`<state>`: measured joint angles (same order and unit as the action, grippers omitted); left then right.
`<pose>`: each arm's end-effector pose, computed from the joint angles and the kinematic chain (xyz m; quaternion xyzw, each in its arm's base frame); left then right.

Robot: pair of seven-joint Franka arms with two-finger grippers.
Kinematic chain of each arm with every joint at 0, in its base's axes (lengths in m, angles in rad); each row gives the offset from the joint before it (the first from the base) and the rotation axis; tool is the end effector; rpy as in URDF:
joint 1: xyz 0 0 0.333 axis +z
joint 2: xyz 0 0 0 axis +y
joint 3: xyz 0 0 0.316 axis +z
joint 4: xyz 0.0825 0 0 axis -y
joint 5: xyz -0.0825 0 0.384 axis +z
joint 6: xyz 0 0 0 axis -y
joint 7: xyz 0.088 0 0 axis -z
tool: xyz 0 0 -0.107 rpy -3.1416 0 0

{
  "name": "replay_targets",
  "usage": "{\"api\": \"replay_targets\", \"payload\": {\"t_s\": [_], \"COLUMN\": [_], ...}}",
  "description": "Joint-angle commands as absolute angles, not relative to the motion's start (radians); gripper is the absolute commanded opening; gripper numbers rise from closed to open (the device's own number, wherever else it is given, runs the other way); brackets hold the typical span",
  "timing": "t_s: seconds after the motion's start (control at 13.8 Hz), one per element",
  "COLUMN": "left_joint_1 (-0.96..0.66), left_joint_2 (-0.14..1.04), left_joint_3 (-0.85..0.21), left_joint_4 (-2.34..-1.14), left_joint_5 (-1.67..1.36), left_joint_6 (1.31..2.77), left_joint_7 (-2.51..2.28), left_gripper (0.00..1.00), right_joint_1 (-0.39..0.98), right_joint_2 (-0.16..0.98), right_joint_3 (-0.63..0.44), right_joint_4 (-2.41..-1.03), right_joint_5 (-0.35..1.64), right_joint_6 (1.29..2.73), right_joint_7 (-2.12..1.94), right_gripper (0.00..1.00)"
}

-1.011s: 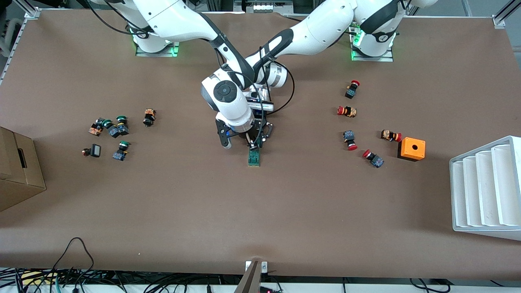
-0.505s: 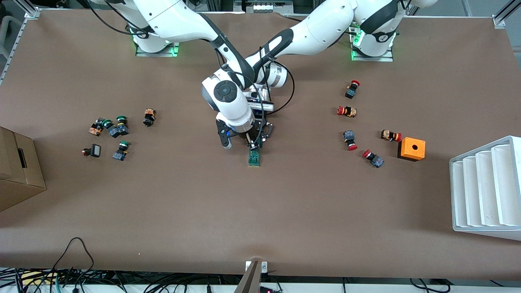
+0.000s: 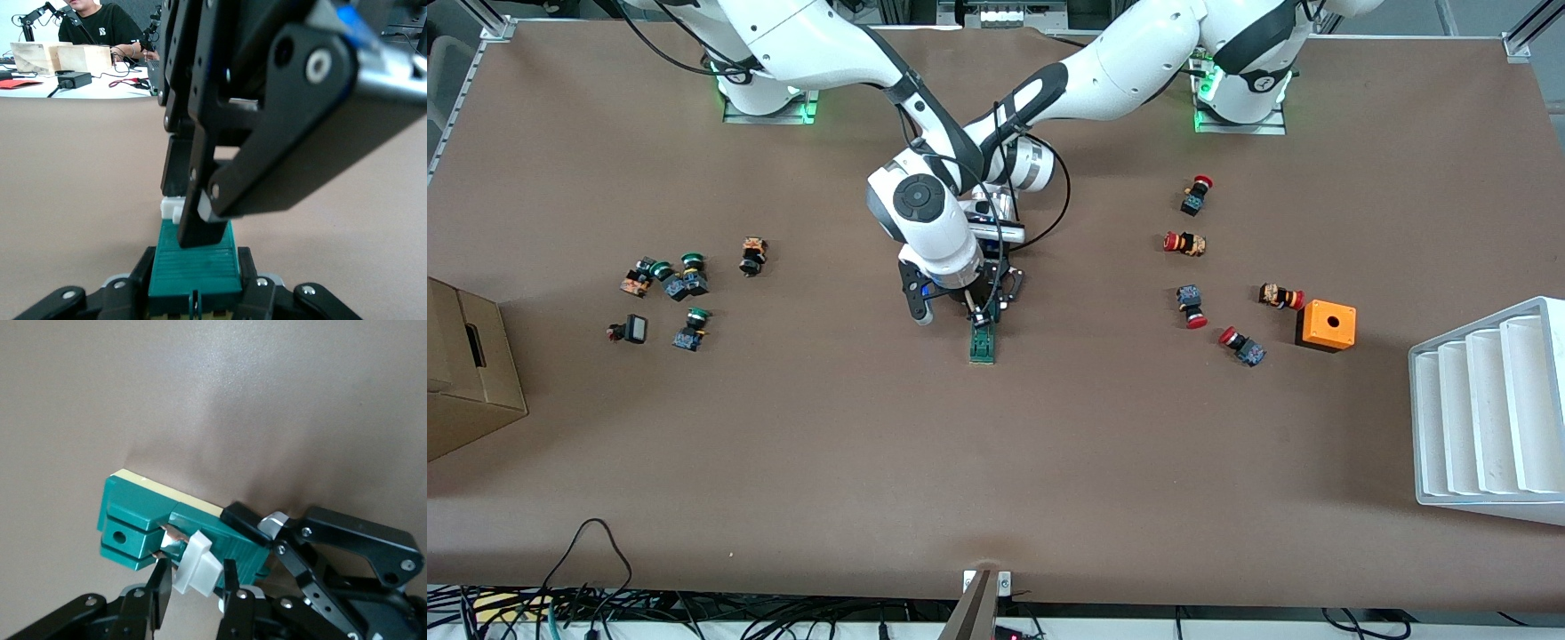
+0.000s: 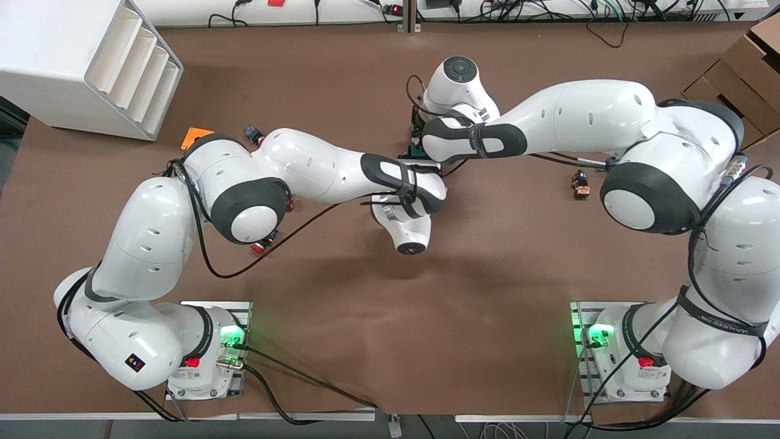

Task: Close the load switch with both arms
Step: 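Grip the white lever with the right gripper and push it down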

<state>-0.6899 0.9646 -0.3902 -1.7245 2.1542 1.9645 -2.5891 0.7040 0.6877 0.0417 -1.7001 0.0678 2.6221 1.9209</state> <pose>0.3651 -0.5325 0.0618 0.8171 -0.0067 0.5750 0.0418 0.5160 0.4696 0.2179 -0.8071 0.5778 0.0043 0.1212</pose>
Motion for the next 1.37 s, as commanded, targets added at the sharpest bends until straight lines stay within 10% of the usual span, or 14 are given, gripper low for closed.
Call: {"api": "replay_targets", "payload": {"t_s": [0.0,1.3], "left_joint_1": [-0.701,-0.698], "left_joint_2": [1.000,1.000], "left_joint_3": [-0.387,-0.385], "left_joint_4": [-1.686,-1.683], "left_joint_5": [2.181,2.181], "left_joint_6": [1.983,1.985], "left_joint_7": [-2.619,-2.615], "left_gripper": [0.54,0.54], "right_joint_1": [0.699,0.678], "right_joint_2": [0.689,0.692], "right_joint_3": [0.034,0.034], "right_joint_4": [-1.664,-1.640], "right_joint_5": [0.052,0.049], "right_joint_6": [2.622,2.611], "right_joint_7": [1.931,1.931], "right_gripper": [0.36,0.24]}}
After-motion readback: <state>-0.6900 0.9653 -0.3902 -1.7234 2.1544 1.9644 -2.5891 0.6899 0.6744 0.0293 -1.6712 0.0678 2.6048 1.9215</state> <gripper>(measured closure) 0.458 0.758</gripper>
